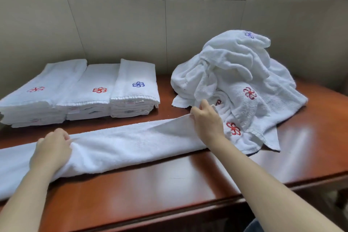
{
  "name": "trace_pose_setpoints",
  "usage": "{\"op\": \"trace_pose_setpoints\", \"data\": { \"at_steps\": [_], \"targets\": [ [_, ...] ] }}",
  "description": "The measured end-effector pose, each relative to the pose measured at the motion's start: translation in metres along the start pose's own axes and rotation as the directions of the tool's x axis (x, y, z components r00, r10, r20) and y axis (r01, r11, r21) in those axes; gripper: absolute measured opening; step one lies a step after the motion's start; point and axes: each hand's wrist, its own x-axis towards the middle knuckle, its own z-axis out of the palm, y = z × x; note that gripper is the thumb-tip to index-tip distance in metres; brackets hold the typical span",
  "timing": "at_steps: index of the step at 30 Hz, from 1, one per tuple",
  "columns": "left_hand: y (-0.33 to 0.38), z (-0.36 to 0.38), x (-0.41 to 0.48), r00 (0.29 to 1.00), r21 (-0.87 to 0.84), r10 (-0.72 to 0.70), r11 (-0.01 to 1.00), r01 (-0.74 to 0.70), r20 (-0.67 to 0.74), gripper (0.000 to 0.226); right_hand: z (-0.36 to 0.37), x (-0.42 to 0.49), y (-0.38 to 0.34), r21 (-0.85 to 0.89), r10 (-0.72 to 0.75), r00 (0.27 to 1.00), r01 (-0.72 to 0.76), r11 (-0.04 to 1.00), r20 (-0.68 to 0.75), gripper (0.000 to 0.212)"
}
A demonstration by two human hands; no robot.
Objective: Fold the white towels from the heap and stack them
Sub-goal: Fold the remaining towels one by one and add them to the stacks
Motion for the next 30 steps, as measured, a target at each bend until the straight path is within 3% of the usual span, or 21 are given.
{"op": "trace_pose_setpoints", "data": {
  "at_steps": [2,4,9,13,16,19,23,26,28,30],
  "targets": [
    [0.001,0.001,-0.001,0.999,0.015,-0.029,0.999,0.029,-0.02,0.013,0.012,-0.002,-0.004,0.067,-0.026,0.991,0.017,0.998,0.134,0.011],
    [0.002,0.002,-0.004,1.0,0.034,-0.023,0.999,0.023,0.013,0.021,0.026,-0.006,-0.003,0.014,0.0,0.956,-0.005,1.0,0.294,0.024],
    [0.005,-0.003,-0.011,0.996,0.185,0.019,0.982,-0.035,0.088,0.032,0.033,-0.003,-0.009,0.017,0.15,0.904,-0.171,0.985,0.401,0.061],
    [-0.001,-0.012,-0.014,0.994,0.217,-0.002,0.976,-0.022,0.11,0.031,0.031,-0.003,-0.009,-0.074,0.18,0.879,-0.165,0.984,0.442,0.045],
    [-0.006,-0.013,-0.016,0.998,0.169,0.054,0.984,-0.047,-0.037,0.024,0.026,-0.001,-0.007,-0.157,0.234,0.858,-0.181,0.971,0.457,0.04],
    [-0.006,-0.009,-0.015,0.978,-0.008,0.099,0.995,-0.102,-0.182,0.014,0.022,-0.001,-0.007,-0.23,0.299,0.829,-0.212,0.95,0.472,0.043],
    [-0.002,0.004,-0.016,0.989,-0.171,0.13,0.975,-0.141,-0.074,0.029,0.018,-0.001,-0.014,-0.274,0.347,0.816,-0.241,0.931,0.462,0.043],
    [-0.003,0.008,-0.021,0.976,-0.173,0.208,0.966,-0.194,0.066,0.042,0.016,-0.004,-0.029,-0.193,0.227,0.888,-0.16,0.968,0.401,0.043],
    [-0.006,0.006,-0.024,0.963,-0.151,0.223,0.968,-0.201,0.152,0.047,0.018,-0.006,-0.048,-0.021,-0.007,0.933,0.016,1.0,0.36,0.036],
    [-0.011,0.004,-0.025,0.963,-0.03,0.185,0.983,-0.183,0.195,0.05,0.02,-0.011,-0.073,0.189,-0.267,0.888,0.209,0.96,0.375,0.037]
  ]
}}
